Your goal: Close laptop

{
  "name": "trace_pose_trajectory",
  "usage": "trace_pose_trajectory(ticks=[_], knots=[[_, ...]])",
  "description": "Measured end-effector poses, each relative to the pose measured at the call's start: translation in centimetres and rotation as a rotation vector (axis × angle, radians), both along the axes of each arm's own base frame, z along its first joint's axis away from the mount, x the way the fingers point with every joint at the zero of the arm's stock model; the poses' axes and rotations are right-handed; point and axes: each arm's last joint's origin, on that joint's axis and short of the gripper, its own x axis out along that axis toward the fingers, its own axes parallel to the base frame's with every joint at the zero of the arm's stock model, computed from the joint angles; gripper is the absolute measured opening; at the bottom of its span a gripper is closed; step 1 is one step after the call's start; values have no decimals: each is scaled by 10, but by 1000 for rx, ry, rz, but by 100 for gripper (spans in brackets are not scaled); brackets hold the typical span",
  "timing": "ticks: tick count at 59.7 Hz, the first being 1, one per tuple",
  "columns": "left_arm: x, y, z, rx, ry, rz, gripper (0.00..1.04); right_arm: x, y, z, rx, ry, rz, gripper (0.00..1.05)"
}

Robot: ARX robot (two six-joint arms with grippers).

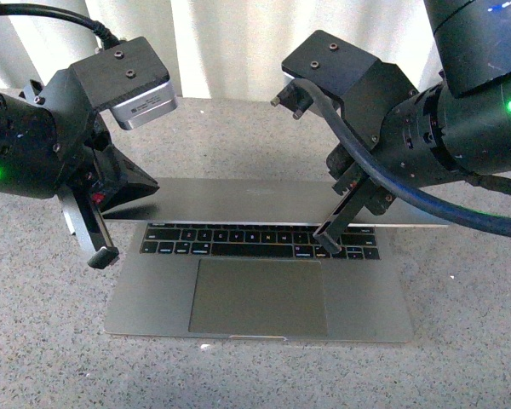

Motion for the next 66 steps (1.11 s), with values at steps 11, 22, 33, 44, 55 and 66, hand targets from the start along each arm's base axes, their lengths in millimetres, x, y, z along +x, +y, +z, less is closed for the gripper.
trace_pose_trajectory(ticks=[11,22,33,44,55,66], knots=[[0,-3,-5,1,6,-9,4,-6,-2,-7,7,17,-5,1],[0,-7,-9,3,13,-20,4,-11,-4,-12,15,31,-8,1],[-1,-10,-14,6,26,-29,4,-16,-8,-18,15,45,-19,1],[-4,-11,-18,9,40,-35,4,-19,-11,-21,15,60,-26,1],[-6,-12,-20,9,42,-40,4,-21,-13,-24,18,64,-32,1],[-6,-14,-23,7,42,-42,4,-22,-15,-26,26,65,-41,1]])
